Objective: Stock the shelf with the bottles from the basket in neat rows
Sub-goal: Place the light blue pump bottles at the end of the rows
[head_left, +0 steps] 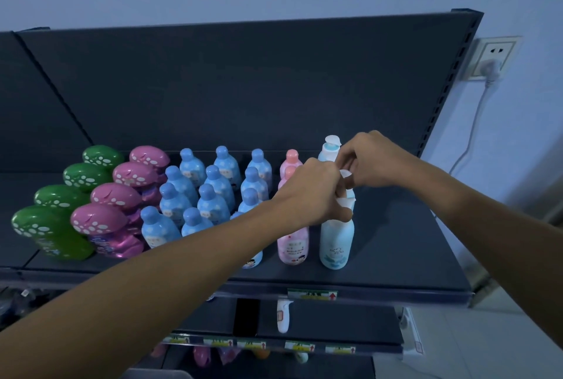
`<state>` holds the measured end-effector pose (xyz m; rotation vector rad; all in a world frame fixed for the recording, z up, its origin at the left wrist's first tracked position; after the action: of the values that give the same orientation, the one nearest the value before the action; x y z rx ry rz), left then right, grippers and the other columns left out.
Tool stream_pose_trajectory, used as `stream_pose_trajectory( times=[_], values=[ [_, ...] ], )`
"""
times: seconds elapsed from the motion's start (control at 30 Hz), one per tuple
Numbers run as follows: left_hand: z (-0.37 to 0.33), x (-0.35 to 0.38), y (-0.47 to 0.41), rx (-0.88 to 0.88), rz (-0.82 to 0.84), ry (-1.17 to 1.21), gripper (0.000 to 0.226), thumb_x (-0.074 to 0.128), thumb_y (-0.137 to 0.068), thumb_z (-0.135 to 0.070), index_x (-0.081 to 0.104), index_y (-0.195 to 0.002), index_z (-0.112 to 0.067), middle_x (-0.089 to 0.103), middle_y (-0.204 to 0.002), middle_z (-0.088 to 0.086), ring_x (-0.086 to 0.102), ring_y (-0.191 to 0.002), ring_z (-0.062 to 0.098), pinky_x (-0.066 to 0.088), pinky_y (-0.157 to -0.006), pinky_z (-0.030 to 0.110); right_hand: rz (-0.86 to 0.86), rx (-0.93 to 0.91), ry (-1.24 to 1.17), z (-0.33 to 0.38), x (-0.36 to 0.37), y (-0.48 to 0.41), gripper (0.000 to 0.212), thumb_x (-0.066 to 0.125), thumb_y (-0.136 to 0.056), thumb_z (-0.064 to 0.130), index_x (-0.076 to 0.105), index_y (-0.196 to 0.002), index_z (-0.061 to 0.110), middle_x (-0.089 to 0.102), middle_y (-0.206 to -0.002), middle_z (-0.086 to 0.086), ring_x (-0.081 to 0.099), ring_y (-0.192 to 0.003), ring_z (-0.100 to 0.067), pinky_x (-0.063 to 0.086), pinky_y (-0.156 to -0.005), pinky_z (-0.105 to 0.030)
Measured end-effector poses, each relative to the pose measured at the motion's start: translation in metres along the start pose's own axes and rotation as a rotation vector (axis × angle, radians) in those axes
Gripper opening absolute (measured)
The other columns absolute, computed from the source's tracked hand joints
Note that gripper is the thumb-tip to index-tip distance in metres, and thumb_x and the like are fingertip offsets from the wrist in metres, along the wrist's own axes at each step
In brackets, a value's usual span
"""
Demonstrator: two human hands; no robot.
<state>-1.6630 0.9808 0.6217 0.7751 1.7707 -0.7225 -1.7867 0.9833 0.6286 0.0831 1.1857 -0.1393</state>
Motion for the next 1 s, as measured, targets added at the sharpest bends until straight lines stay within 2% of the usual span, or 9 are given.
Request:
stream_pose_trajectory(
  times=[0.13, 0.27, 0.4, 0.5, 0.63, 0.77, 0.83, 0.93, 1.0],
  values=[
    [0.004, 0.001, -0.003, -0.029, 0.005, -0.001, 0.026, 0.078, -0.075, -0.046, 0.077, -0.093, -0.028, 0.071, -0.083, -0.006, 0.045, -0.094, 0.016, 0.045, -0.095, 0.041, 0.007, -0.007, -0.001, -0.001, 0.003, -0.001, 0.022, 0.086, -0.070, 0.020, 0.076, -0.089, 0.026, 0.073, -0.082, 0.012, 0.069, -0.080, -0.004, 0.060, -0.078, -0.033],
    [0.005, 0.003, -0.004, -0.038, 0.003, 0.008, 0.025, 0.077, -0.075, -0.047, 0.077, -0.092, -0.030, 0.071, -0.083, -0.008, 0.045, -0.092, 0.015, 0.045, -0.094, 0.040, 0.009, 0.005, -0.019, -0.003, 0.003, -0.004, 0.023, 0.087, -0.068, 0.022, 0.076, -0.087, 0.027, 0.073, -0.082, 0.012, 0.069, -0.079, -0.004, 0.060, -0.077, -0.030],
    [0.006, 0.005, -0.005, -0.056, -0.017, 0.060, 0.024, 0.078, -0.074, -0.047, 0.077, -0.092, -0.030, 0.071, -0.081, -0.009, 0.036, -0.081, 0.010, 0.045, -0.085, 0.033, 0.013, 0.014, -0.021, -0.005, 0.002, -0.004, 0.024, 0.088, -0.067, 0.023, 0.076, -0.087, 0.029, 0.072, -0.081, 0.013, 0.068, -0.078, -0.003, 0.055, -0.070, -0.024],
    [0.004, 0.006, -0.005, -0.033, -0.024, 0.057, 0.025, 0.078, -0.076, -0.046, 0.078, -0.093, -0.028, 0.071, -0.081, -0.007, 0.038, -0.089, 0.015, 0.042, -0.084, 0.034, 0.011, 0.014, -0.019, -0.006, 0.002, -0.002, 0.024, 0.087, -0.067, 0.022, 0.076, -0.088, 0.029, 0.072, -0.080, 0.014, 0.067, -0.076, -0.001, 0.055, -0.071, -0.024],
    [0.003, 0.005, -0.004, -0.010, -0.012, 0.041, 0.026, 0.077, -0.079, -0.049, 0.077, -0.091, -0.027, 0.071, -0.083, -0.006, 0.044, -0.092, 0.016, 0.043, -0.092, 0.038, 0.038, 0.024, -0.013, -0.006, 0.003, 0.000, 0.030, 0.088, -0.068, 0.024, 0.076, -0.094, 0.029, 0.072, -0.083, 0.014, 0.068, -0.077, 0.001, 0.059, -0.078, -0.027],
    [0.001, 0.003, 0.002, 0.019, -0.015, -0.007, 0.033, 0.077, -0.079, -0.052, 0.064, -0.081, -0.021, 0.060, -0.071, -0.006, 0.037, -0.085, 0.019, 0.045, -0.090, 0.041, 0.037, 0.047, 0.014, -0.003, -0.001, 0.002, 0.035, 0.090, -0.068, 0.033, 0.075, -0.099, 0.031, 0.071, -0.087, 0.015, 0.068, -0.083, -0.001, 0.059, -0.082, -0.032],
    [0.005, 0.002, 0.006, 0.007, -0.020, -0.021, 0.041, 0.076, -0.077, -0.055, 0.069, -0.088, -0.017, 0.067, -0.080, -0.003, 0.038, -0.089, 0.020, 0.044, -0.088, 0.040, 0.008, 0.062, 0.017, -0.001, -0.006, 0.005, 0.034, 0.090, -0.068, 0.032, 0.075, -0.099, 0.031, 0.072, -0.088, 0.015, 0.068, -0.084, -0.001, 0.059, -0.084, -0.032],
    [0.016, -0.004, 0.014, 0.008, -0.041, -0.042, 0.045, 0.079, -0.075, -0.056, 0.070, -0.088, -0.015, 0.071, -0.088, -0.001, 0.048, -0.101, 0.023, 0.039, -0.082, 0.035, -0.051, 0.072, 0.020, 0.007, -0.013, 0.010, 0.029, 0.087, -0.070, 0.028, 0.075, -0.096, 0.030, 0.073, -0.087, 0.014, 0.070, -0.082, -0.001, 0.059, -0.084, -0.033],
    [0.028, -0.012, 0.022, -0.007, -0.054, -0.013, 0.044, 0.081, -0.076, -0.050, 0.072, -0.097, -0.012, 0.070, -0.092, 0.001, 0.053, -0.102, 0.023, 0.048, -0.082, 0.035, -0.090, 0.074, 0.025, 0.016, -0.017, 0.015, 0.026, 0.085, -0.071, 0.026, 0.075, -0.094, 0.029, 0.072, -0.084, 0.014, 0.070, -0.080, -0.002, 0.059, -0.083, -0.033]
  ],
)
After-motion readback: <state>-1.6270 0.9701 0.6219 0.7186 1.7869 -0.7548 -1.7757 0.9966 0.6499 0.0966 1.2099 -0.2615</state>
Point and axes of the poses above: each hand's wrist, its own y-axis away from the middle knuckle, its own x-axis out of the palm, z = x × y, the point moved 7 cm from there along -y, towards the middle knuckle
